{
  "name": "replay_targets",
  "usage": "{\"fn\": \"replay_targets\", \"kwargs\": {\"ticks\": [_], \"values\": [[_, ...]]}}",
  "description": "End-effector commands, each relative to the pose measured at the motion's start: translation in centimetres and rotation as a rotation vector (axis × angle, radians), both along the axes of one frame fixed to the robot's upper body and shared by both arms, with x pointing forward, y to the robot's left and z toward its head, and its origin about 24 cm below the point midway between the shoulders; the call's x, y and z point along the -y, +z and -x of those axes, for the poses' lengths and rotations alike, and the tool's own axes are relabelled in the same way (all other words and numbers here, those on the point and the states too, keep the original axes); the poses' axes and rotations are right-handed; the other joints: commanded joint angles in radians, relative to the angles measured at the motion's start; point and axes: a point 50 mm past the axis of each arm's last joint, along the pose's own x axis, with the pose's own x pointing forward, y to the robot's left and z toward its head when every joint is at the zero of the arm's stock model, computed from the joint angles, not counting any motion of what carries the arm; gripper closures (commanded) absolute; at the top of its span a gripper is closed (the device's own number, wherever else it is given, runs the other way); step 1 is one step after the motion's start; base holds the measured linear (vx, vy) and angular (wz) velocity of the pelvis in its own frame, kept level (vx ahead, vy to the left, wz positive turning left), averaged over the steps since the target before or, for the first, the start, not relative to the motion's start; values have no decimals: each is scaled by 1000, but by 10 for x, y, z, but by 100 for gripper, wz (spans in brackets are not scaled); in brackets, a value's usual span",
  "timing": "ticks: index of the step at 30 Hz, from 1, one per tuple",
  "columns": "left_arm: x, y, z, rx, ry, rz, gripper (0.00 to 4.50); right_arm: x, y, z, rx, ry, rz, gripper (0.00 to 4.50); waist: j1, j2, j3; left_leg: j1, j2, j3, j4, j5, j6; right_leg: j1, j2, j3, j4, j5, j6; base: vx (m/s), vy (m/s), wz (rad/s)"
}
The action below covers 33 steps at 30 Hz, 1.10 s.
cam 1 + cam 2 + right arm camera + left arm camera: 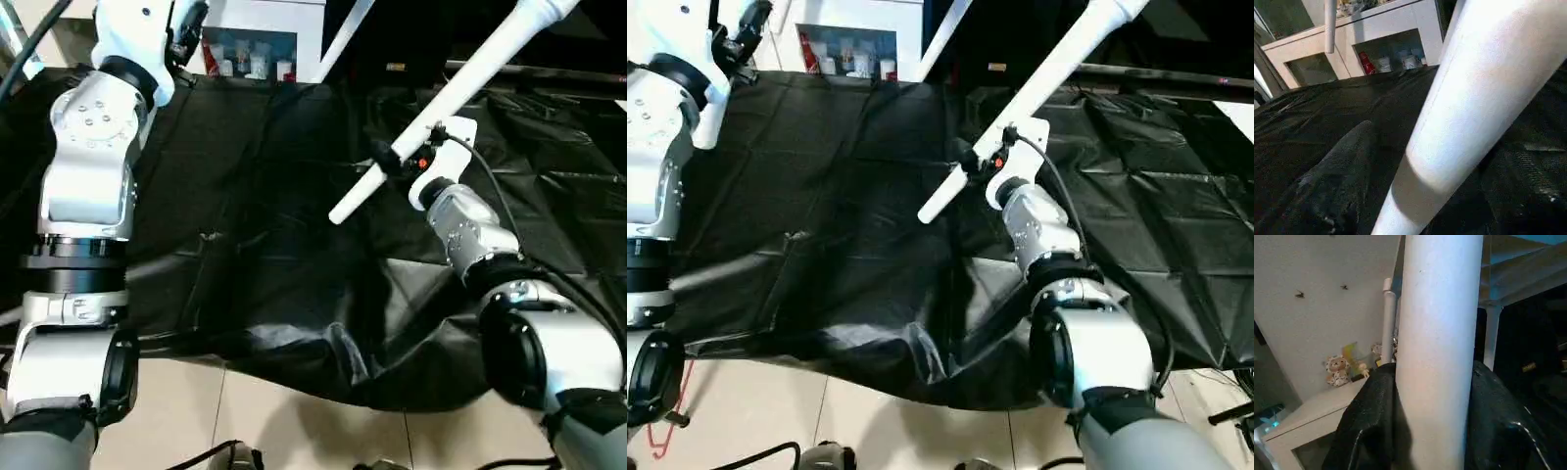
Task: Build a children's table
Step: Flip table
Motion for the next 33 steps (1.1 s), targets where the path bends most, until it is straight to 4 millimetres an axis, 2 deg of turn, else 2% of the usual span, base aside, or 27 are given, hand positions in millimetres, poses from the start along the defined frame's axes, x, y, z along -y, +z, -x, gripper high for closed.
{"fn": "replay_targets", "kwargs": {"ticks": [1, 4, 6, 8, 11, 15, 17, 18, 20, 23, 25, 29, 30, 33], "values": [[8, 0, 6, 11, -55, -13, 277, 4, 12, -4, 34, -15, -15, 156, 10, -8, -108, 33, 25, -5, -33, 129, 124, 81, -56, 33, -16, 283, -310, 0, 0, 0], [7, -1, 7, 5, -52, -14, 277, 5, 12, -4, 24, -28, -10, 162, 10, -6, -108, 33, 25, -5, -31, 142, 137, 76, -54, 32, -14, 289, -315, 0, 0, 0], [7, -3, 8, 1, -52, -17, 278, 5, 12, -5, 18, -35, -5, 194, 10, -6, -108, 33, 25, -5, -30, 149, 142, 75, -53, 31, -13, 295, -318, 0, 0, 0], [7, -4, 8, -2, -53, -19, 278, 5, 13, -5, 18, -36, -3, 201, 9, -5, -108, 34, 26, -5, -29, 149, 143, 74, -53, 31, -13, 295, -322, 0, 0, 0], [6, -7, 10, -7, -52, -23, 278, 4, 15, -7, 25, -53, 29, 239, 9, -5, -109, 34, 25, -4, -27, 158, 145, 74, -53, 31, -11, 297, -322, 0, 0, 0], [4, -9, 12, 19, -51, -21, 278, 0, 24, -8, 81, -47, 114, 260, 8, -10, -107, 32, 25, -4, -28, 148, 147, 75, -55, 32, -12, 288, -317, 0, 0, 0], [4, -12, 14, 36, -51, -8, 279, -2, 28, -9, 115, -50, 142, 262, 5, -8, -107, 32, 25, -3, -28, 144, 147, 74, -54, 31, -12, 282, -315, 0, 0, 0], [3, -16, 17, 62, -51, 1, 281, -4, 34, -9, 157, -60, 150, 262, 2, -11, -106, 32, 25, -2, -29, 138, 146, 74, -54, 32, -14, 277, -315, 0, 0, 0], [5, -26, 22, 98, -42, -20, 282, -4, 41, -10, 210, -81, 153, 265, 0, -9, -108, 31, 27, -3, -29, 130, 147, 75, -56, 32, -13, 278, -313, 0, 0, 0], [5, -35, 27, 128, -19, -31, 283, -4, 45, -9, 256, -105, 166, 269, -2, -8, -112, 32, 26, -3, -24, 161, 163, 71, -50, 30, -8, 303, -309, 0, 0, 0], [5, -37, 30, 152, -9, -33, 285, -4, 47, -9, 275, -111, 157, 272, -2, -7, -113, 31, 26, -4, -19, 184, 170, 67, -48, 30, -4, 321, -311, 0, 0, 0], [5, -39, 36, 221, 19, -51, 285, -6, 54, -8, 334, -109, 162, 274, -2, -10, -110, 29, 28, -3, -17, 161, 173, 63, -48, 31, -3, 299, -308, 0, 0, 0], [4, -39, 37, 244, 27, -51, 285, -7, 55, -8, 349, -107, 161, 275, -2, -16, -110, 29, 28, -2, -16, 165, 174, 63, -47, 32, -2, 305, -308, 0, 0, 0], [4, -39, 39, 274, 43, -55, 285, -8, 57, -7, 367, -106, 160, 280, 3, -11, -113, 32, 29, -4, -12, 185, 172, 60, -46, 30, 4, 329, -307, 0, 0, 0]]}}
